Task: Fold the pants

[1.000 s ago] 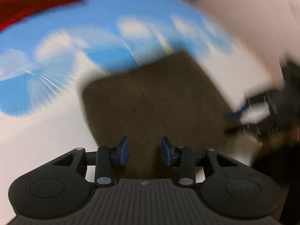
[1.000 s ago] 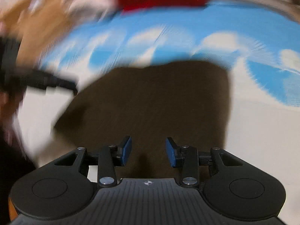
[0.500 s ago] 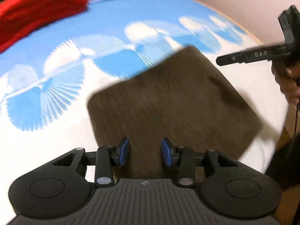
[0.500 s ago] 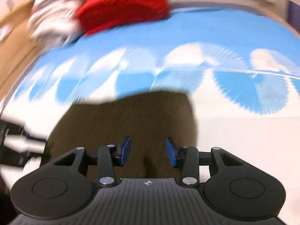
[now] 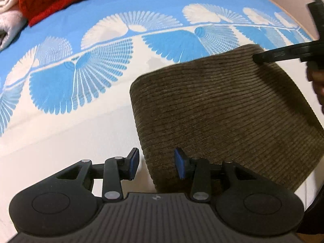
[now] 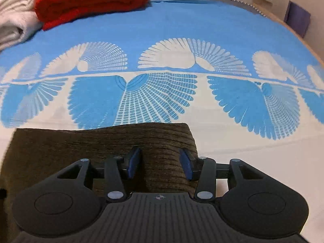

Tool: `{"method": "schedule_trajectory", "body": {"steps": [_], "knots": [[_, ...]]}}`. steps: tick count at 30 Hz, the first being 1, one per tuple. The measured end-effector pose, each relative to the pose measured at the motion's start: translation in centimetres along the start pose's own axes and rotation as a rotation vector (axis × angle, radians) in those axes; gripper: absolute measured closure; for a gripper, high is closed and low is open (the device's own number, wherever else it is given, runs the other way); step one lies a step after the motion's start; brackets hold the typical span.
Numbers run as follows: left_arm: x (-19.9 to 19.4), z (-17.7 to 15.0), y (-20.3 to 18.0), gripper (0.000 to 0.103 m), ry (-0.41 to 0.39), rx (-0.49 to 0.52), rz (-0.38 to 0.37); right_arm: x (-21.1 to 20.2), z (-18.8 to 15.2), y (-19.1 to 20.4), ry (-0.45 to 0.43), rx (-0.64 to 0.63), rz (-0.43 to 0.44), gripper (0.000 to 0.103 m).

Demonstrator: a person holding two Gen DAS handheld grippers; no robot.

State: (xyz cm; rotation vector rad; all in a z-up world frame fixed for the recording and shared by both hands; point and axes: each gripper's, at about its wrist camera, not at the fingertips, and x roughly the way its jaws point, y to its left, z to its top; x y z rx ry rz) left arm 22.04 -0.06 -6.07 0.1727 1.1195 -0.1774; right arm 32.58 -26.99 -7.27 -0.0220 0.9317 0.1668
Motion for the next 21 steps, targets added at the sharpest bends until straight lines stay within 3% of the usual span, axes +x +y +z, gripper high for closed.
{"method": "schedule_trajectory", "body": {"steps": [3, 6, 8, 9, 10, 12, 15, 18, 21], "knots": [[-1.5, 0.0, -0.1, 0.060, -0.040, 0.001, -0.001, 0.4, 0.1, 0.4, 0.001, 0.003, -0.023, 0.057], [-3.1, -0.1, 0.0, 0.060, -0.096, -0.001, -0.064, -0.2, 0.1, 0.2, -0.002, 0.025, -0.020, 0.057], [-3.2, -0.3, -0.3, 0.060, -0.082, 0.030, -0.118, -1.2, 0.0, 0.0, -0.018, 0.034, -0.013, 0.056], [-2.5, -0.6, -0.9, 0.060, -0.039, 0.071, -0.133, -1.9, 0.0, 0.0, -0.031, 0.030, -0.008, 0.056], [-1.9, -1.0, -1.5, 0.057, -0.009, 0.112, -0.110, -2.7, -0.1, 0.0, -0.052, 0.019, -0.006, 0.056], [-1.7, -1.5, -2.7, 0.054, -0.021, 0.175, -0.044, -4.8, -0.4, 0.2, -0.114, -0.022, -0.010, 0.054], [-3.3, -1.0, -3.2, 0.051, -0.075, 0.170, -0.027, -7.7, -1.1, -0.1, -0.168, -0.027, 0.006, 0.051], [-5.4, -1.1, -3.2, 0.026, -0.164, 0.143, -0.015, -11.2, -1.7, -0.8, -0.199, 0.008, 0.039, 0.046], [-6.6, -1.0, -3.6, 0.022, -0.187, 0.123, 0.026, -15.7, -2.9, -1.3, -0.258, 0.054, 0.073, 0.030]]}}
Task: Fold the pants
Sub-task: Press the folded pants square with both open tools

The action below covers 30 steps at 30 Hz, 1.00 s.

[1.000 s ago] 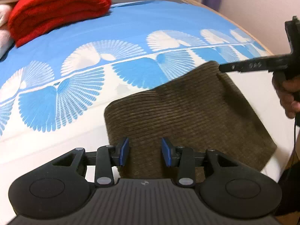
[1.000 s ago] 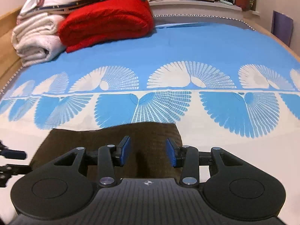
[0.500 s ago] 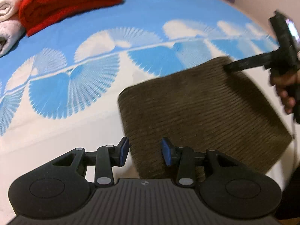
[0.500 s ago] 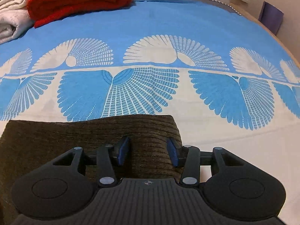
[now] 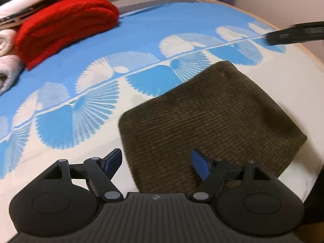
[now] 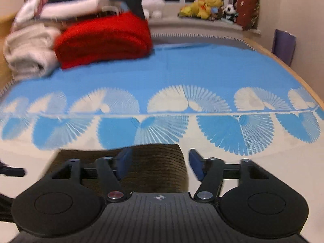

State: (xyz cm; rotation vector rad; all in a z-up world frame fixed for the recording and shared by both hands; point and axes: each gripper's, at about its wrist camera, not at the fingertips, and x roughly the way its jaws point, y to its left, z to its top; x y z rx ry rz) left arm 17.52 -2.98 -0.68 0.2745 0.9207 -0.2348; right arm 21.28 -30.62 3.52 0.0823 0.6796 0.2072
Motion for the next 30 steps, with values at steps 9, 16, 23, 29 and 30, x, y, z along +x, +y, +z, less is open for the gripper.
{"method": "schedule_trajectory", "body": {"steps": [9, 16, 23, 29, 30], "knots": [[-10.5, -1.7, -3.2, 0.014, -0.239, -0.102, 0.123, -10.7, -6.0, 1.0, -0.097, 0.015, 0.070, 0.008], [-13.1, -9.0, -6.0, 0.000, -0.224, -0.381, 0.116, -13.9, -12.5, 1.8, -0.171, 0.123, 0.053, 0.006], [-11.6, -11.0, -6.9, 0.000, -0.131, -0.284, 0.200, -12.1, -14.4, 3.8, -0.033, 0.029, -0.003, 0.006], [-9.5, -11.4, -4.6, 0.000, -0.009, -0.407, 0.146, -10.9, -14.7, 4.7, 0.017, -0.009, -0.009, 0.006], [-9.3, -11.3, -4.5, 0.000, -0.002, -0.413, 0.138, -10.6, -14.8, 4.8, 0.027, -0.013, -0.011, 0.006]]}}
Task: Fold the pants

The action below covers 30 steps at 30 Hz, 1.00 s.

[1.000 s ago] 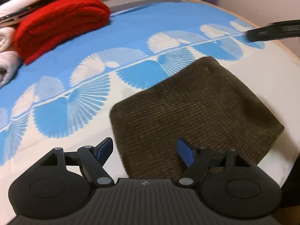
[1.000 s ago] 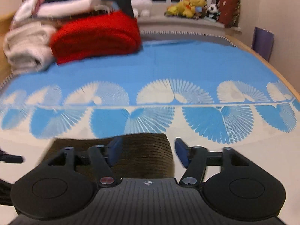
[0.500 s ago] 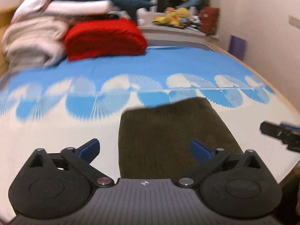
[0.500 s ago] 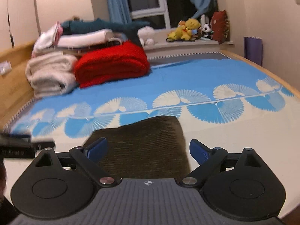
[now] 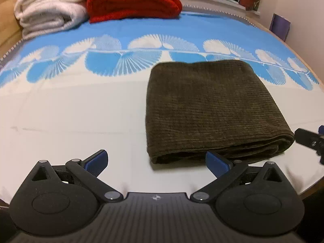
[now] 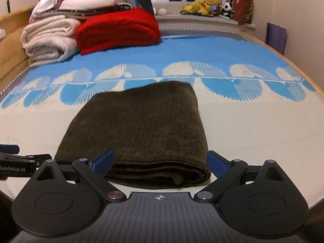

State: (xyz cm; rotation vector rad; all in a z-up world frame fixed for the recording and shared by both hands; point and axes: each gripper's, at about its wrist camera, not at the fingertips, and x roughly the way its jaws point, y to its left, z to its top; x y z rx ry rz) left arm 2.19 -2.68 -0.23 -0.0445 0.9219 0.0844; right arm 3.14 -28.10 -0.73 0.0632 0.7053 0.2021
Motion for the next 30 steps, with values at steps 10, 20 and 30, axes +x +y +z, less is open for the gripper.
{"method": "schedule_trajectory", "body": {"steps": [10, 20, 30], "knots": [[1.3, 0.4, -1.0, 0.000, 0.017, -0.022, -0.002, 1.3, -0.2, -0.3, 0.046, 0.012, -0.017, 0.006], [1.6, 0.3, -1.4, 0.000, 0.029, -0.004, -0.017, 1.5, -0.3, -0.3, 0.062, 0.022, -0.009, 0.006], [1.5, 0.2, -1.3, 0.000, 0.024, -0.014, -0.023, 1.8, -0.4, -0.1, 0.077, 0.030, 0.000, 0.006]]}}
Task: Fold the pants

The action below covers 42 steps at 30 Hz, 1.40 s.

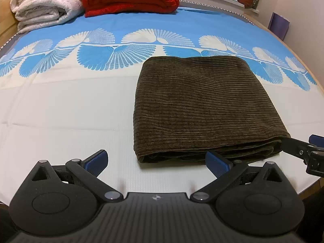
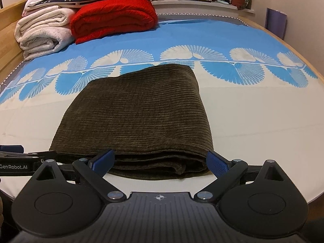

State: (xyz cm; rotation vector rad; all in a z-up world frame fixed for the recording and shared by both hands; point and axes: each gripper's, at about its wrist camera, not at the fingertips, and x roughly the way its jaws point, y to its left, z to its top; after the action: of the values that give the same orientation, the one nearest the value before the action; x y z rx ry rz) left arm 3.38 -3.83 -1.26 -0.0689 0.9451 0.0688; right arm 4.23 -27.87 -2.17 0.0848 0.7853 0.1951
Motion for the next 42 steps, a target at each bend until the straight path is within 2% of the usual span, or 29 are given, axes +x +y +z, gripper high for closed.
{"method": "schedule_trajectory", "body": {"steps": [42], "knots": [[0.10, 0.07, -0.20, 0.000, -0.005, 0.013, -0.012, 0.40, -0.26, 0.16, 0.020, -0.002, 0.016, 0.006]]}}
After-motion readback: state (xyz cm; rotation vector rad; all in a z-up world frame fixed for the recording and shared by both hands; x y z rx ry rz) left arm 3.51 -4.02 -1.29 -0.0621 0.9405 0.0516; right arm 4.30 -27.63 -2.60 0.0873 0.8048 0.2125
